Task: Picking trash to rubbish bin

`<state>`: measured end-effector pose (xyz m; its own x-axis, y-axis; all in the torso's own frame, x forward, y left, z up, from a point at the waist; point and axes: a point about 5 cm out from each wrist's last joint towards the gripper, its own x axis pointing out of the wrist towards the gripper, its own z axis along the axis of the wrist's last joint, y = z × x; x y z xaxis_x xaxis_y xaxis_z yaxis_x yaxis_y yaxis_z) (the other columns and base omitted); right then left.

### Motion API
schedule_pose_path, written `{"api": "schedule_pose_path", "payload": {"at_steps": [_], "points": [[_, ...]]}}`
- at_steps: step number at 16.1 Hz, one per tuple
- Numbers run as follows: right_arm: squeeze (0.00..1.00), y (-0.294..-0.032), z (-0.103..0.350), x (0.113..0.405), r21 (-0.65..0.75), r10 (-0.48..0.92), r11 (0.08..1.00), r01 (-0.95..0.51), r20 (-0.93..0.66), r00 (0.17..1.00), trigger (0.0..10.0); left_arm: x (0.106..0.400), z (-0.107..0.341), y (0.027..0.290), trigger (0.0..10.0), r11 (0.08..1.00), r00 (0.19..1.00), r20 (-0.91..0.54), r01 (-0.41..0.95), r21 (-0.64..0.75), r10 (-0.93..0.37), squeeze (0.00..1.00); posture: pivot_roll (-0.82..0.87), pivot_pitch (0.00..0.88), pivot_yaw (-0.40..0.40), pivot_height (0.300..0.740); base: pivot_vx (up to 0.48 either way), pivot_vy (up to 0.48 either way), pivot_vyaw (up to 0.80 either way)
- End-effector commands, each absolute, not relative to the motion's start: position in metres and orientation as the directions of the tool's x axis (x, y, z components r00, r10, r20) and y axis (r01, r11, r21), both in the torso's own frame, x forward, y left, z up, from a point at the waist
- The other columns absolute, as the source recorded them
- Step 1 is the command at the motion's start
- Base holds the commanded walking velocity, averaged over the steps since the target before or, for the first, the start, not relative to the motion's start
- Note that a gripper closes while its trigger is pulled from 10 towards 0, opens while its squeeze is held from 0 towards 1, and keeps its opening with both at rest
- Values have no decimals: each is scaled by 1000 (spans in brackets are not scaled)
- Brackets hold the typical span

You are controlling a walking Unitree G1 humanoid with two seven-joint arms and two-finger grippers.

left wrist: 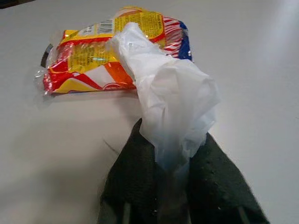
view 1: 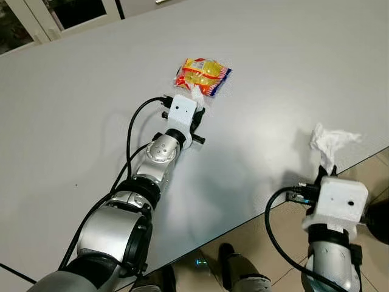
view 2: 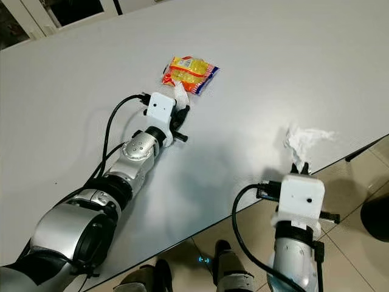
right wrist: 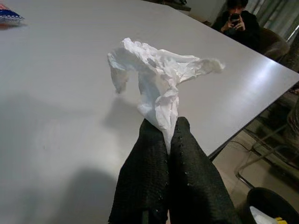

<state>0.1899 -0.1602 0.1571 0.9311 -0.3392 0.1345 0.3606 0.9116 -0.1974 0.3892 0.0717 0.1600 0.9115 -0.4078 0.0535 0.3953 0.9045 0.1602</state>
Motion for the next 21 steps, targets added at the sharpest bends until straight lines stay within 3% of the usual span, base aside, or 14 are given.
{"api": "schedule_pose_path", "payload": {"at_steps": [1, 6, 9, 12, 17, 18, 20, 21], "points": [[0, -161, 154, 193, -195, -336, 915, 353, 114, 935, 10000, 386, 149, 81, 0, 919, 927, 38, 364, 150, -373, 0, -128, 247, 40, 740, 0, 0, 0], [0, -162, 157, 214, -197, -283, 930, 309, 152, 947, 10000, 386, 161, 91, 0, 937, 927, 159, 320, 143, -340, 0, -49, 188, 21, 740, 0, 0, 0], [0, -158, 158, 233, -193, -220, 948, 252, 173, 960, 10000, 378, 161, 94, 0, 889, 872, 202, 404, 214, -445, 0, 36, 150, -4, 740, 0, 0, 0], [0, -152, 155, 247, -190, -171, 960, 204, 176, 969, 10000, 366, 144, 99, 0, 817, 823, 138, 497, 293, -551, 0, 105, 112, -16, 740, 0, 0, 0], [0, -150, 151, 262, -169, -144, 970, 175, 182, 973, 10000, 362, 136, 113, 0, 895, 911, 117, 353, 273, -395, 0, 161, 79, -32, 740, 0, 0, 0], [0, -148, 150, 262, -166, -140, 971, 171, 183, 973, 10000, 358, 128, 116, 3647, 914, 932, 93, 320, 249, -352, 0, 162, 70, -33, 740, 0, 0, 0], [0, -146, 145, 261, -159, -136, 973, 165, 178, 975, 10000, 347, 107, 120, 4392, 931, 955, 15, 284, 231, -295, 0, 162, 60, -31, 740, 0, 0, 0], [0, -144, 143, 259, -155, -136, 974, 163, 175, 975, 10000, 345, 103, 117, 5922, 928, 952, -19, 301, 219, -304, 0, 165, 60, -30, 740, 0, 0, 0]]}}
